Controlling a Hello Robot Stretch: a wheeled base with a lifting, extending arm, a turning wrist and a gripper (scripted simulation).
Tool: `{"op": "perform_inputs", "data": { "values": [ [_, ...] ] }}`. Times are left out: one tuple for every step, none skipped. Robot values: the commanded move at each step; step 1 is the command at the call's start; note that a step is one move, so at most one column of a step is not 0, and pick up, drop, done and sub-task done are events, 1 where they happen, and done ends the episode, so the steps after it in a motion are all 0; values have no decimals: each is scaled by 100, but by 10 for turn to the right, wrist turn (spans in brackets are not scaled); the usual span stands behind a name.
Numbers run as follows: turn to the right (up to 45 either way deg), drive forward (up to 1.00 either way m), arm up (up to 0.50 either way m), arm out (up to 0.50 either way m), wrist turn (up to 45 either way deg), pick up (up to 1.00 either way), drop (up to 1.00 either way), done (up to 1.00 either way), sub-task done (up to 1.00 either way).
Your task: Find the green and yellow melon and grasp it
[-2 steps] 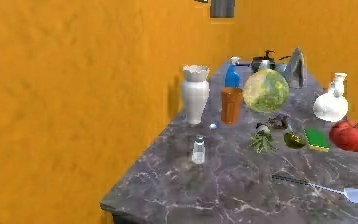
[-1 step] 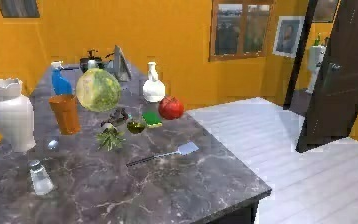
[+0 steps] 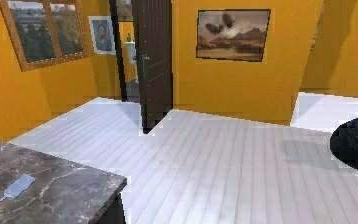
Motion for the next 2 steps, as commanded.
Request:
{"op": "perform_inputs", "data": {
  "values": [
    [180, 0, 0, 0, 0, 0, 0, 0, 0],
    [0, 35, 0, 0, 0, 0, 0, 0, 0]
  ]
}}
